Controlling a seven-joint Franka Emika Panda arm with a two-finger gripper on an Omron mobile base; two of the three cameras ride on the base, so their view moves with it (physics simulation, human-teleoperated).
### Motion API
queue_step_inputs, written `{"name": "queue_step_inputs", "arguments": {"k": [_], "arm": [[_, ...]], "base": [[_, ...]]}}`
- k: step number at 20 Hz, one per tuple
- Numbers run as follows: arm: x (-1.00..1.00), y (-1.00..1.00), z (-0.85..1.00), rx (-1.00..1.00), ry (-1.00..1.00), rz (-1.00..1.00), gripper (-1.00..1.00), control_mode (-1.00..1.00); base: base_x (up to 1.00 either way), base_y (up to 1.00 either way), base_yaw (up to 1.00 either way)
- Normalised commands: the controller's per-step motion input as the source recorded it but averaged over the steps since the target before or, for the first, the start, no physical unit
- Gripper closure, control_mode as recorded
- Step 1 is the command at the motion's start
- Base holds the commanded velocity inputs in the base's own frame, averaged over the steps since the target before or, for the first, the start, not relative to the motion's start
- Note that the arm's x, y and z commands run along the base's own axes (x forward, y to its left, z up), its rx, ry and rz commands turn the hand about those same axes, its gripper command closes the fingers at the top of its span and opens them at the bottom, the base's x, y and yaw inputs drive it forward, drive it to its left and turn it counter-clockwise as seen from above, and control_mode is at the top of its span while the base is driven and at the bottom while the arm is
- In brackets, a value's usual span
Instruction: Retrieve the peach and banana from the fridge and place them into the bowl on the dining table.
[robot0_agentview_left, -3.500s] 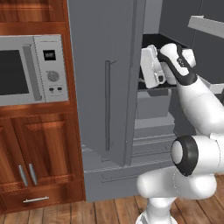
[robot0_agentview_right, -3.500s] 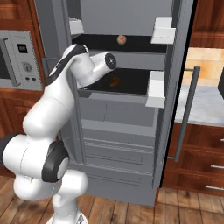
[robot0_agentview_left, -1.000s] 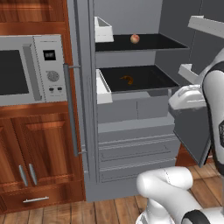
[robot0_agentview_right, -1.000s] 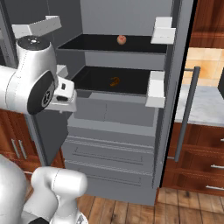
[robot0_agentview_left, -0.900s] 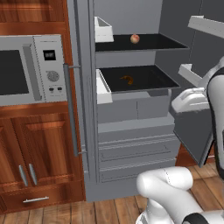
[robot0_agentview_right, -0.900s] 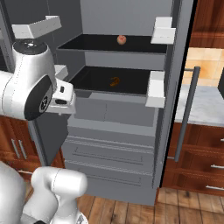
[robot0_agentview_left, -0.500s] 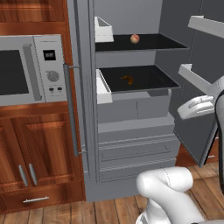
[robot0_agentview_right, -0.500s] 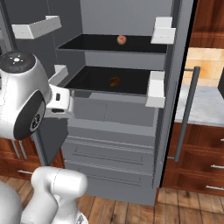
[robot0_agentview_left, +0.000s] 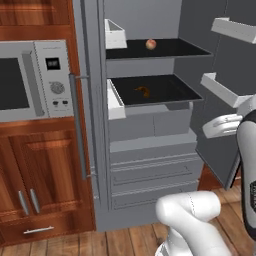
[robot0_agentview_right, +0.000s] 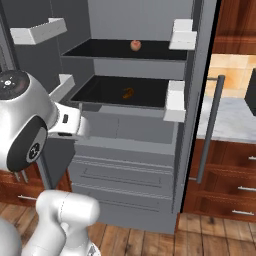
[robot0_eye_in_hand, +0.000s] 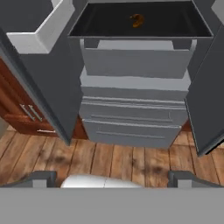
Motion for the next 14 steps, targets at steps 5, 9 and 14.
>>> {"name": "queue_step_inputs", "arguments": {"k": [5, 9, 14], "arm": [[0.00, 0.00, 0.00, 0.00, 0.00, 0.00, -1.00, 1.00], [0.00, 0.00, 0.00, 0.00, 0.00, 0.00, -1.00, 1.00], [0.00, 0.00, 0.00, 0.00, 0.00, 0.00, -1.00, 1.00]], "base": [[0.45, -0.41, -0.12], [0.90, -0.18, -0.04], [1.00, 0.02, 0.00]]}}
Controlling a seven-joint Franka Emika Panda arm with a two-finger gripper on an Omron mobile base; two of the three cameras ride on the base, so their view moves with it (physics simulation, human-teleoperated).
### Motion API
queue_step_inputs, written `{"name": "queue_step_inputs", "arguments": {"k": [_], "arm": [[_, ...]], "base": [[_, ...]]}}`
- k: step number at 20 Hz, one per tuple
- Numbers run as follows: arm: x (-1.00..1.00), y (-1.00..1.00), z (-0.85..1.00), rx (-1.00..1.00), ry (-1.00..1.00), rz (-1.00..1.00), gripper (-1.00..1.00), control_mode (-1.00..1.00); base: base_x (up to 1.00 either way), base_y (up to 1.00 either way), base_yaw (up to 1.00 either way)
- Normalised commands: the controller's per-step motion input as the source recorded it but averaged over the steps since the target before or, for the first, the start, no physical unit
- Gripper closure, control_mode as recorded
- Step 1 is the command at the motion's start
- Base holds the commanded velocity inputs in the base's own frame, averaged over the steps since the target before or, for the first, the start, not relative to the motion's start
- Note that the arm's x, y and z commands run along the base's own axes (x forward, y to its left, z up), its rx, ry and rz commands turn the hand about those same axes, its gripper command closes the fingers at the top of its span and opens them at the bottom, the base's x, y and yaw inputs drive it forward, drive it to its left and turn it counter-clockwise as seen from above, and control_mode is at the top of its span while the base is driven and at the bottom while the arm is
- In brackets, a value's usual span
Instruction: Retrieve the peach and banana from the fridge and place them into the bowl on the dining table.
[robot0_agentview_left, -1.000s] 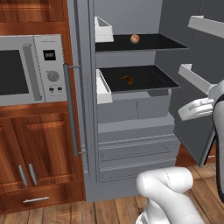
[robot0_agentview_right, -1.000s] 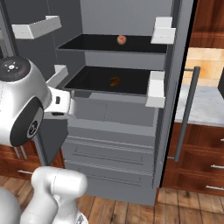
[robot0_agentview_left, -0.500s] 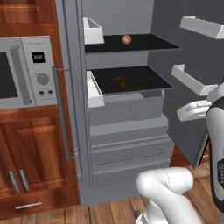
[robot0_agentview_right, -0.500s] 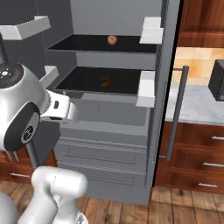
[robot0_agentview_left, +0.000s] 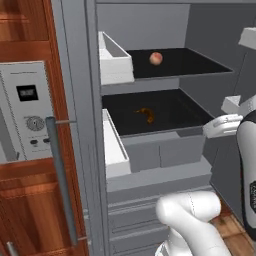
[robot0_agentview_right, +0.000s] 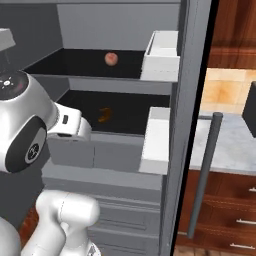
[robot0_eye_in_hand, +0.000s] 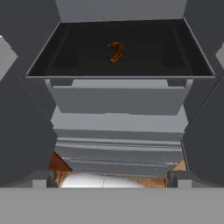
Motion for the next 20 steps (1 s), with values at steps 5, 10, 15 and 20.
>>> {"name": "queue_step_inputs", "arguments": {"k": [5, 10, 15, 20], "arm": [[0.00, 0.00, 0.00, 0.00, 0.00, 0.00, -1.00, 1.00], [0.60, 0.00, 0.06, 0.00, 0.16, 0.00, -1.00, -1.00], [0.44, 0.00, 0.38, 0.00, 0.10, 0.00, -1.00, -1.00], [0.29, 0.00, 0.34, 0.00, 0.01, 0.00, -1.00, -1.00]], "base": [[1.00, 0.03, 0.00], [0.40, 0.00, 0.00], [0.00, 0.00, 0.00], [0.00, 0.00, 0.00]]}}
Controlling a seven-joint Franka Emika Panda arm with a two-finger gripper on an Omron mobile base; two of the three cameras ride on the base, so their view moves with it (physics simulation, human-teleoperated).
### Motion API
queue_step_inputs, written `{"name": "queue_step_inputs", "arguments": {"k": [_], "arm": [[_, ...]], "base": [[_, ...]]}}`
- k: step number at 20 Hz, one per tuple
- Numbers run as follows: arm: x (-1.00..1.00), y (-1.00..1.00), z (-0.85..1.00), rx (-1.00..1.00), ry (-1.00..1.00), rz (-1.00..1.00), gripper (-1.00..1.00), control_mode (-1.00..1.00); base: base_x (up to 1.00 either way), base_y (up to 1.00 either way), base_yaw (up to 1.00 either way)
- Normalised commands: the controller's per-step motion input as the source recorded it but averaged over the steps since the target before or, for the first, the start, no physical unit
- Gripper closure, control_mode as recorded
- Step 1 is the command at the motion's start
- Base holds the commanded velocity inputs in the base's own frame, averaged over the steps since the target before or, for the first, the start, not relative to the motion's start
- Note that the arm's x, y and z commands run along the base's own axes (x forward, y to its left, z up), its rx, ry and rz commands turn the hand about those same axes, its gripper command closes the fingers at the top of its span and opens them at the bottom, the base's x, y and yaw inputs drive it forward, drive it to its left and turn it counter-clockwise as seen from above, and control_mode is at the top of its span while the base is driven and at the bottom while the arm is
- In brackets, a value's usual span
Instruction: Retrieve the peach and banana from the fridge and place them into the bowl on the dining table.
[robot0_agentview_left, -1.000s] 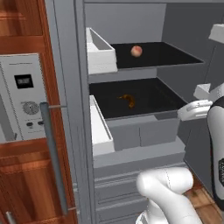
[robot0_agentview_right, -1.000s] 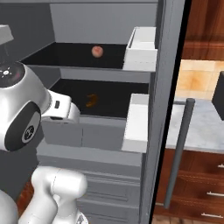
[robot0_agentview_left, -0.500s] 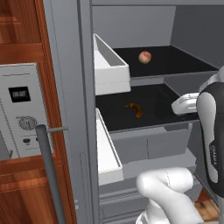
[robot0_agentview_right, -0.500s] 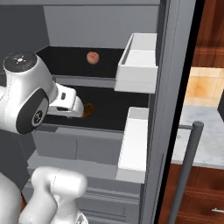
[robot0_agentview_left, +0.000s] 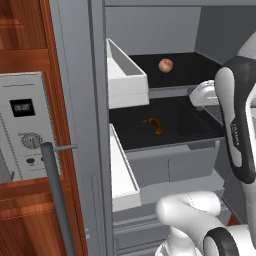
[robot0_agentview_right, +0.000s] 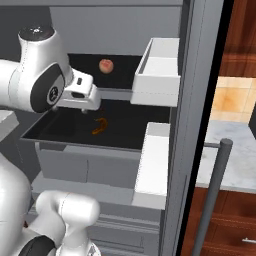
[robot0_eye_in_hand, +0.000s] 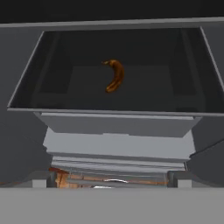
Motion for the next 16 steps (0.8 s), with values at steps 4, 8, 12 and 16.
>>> {"name": "queue_step_inputs", "arguments": {"k": [4, 8, 12, 16], "arm": [[0.36, 0.00, 0.01, -0.01, -0.12, 0.00, -1.00, -1.00], [0.51, 0.00, -0.01, -0.05, -0.25, 0.00, -1.00, -1.00], [0.53, 0.02, 0.00, -0.06, -0.22, 0.00, -1.00, -1.00], [0.51, 0.01, 0.12, 0.00, -0.03, 0.00, -1.00, -1.00]], "base": [[0.00, 0.00, 0.00], [0.00, 0.00, 0.00], [0.00, 0.00, 0.00], [0.00, 0.00, 0.00]]}}
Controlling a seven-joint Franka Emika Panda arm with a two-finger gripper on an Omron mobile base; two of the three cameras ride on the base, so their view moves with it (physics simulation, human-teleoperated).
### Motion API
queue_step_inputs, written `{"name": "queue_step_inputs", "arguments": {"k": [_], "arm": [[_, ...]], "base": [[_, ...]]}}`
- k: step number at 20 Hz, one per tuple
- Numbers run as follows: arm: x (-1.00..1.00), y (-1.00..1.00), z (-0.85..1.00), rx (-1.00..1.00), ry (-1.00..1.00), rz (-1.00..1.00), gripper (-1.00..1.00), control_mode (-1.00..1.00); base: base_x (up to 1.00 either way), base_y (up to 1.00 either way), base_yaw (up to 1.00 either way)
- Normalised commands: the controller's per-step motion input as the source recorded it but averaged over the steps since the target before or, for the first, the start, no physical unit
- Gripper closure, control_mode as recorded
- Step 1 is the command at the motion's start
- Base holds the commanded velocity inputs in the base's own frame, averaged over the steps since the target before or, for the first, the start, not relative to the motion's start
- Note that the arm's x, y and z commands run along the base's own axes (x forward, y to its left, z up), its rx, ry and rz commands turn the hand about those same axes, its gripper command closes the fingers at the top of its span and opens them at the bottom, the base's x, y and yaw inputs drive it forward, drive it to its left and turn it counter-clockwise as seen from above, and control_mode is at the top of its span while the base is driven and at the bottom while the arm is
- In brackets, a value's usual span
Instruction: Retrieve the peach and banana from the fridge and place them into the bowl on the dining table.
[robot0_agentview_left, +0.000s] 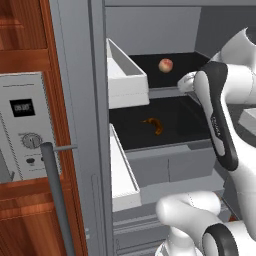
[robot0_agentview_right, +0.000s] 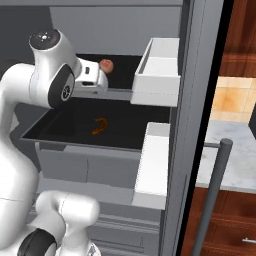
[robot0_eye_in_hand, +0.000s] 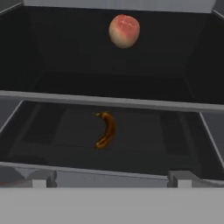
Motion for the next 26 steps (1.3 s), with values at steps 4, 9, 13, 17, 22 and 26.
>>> {"name": "queue_step_inputs", "arguments": {"k": [4, 9, 13, 17, 22, 26], "arm": [[0.47, 0.07, 0.21, 0.00, 0.00, 0.00, -1.00, -1.00], [0.55, 0.02, 0.18, 0.00, 0.02, 0.00, -1.00, -1.00], [0.57, 0.00, 0.00, 0.00, 0.01, 0.00, -1.00, -1.00], [0.57, 0.00, -0.01, 0.00, 0.00, 0.00, -1.00, -1.00], [0.46, 0.00, -0.01, 0.00, 0.00, 0.00, -1.00, -1.00], [0.47, 0.00, 0.00, 0.00, 0.00, 0.00, -1.00, -1.00]], "base": [[0.00, 0.00, 0.00], [0.00, 0.00, 0.00], [0.00, 0.00, 0.00], [0.00, 0.00, 0.00], [0.00, 0.00, 0.00], [0.00, 0.00, 0.00]]}}
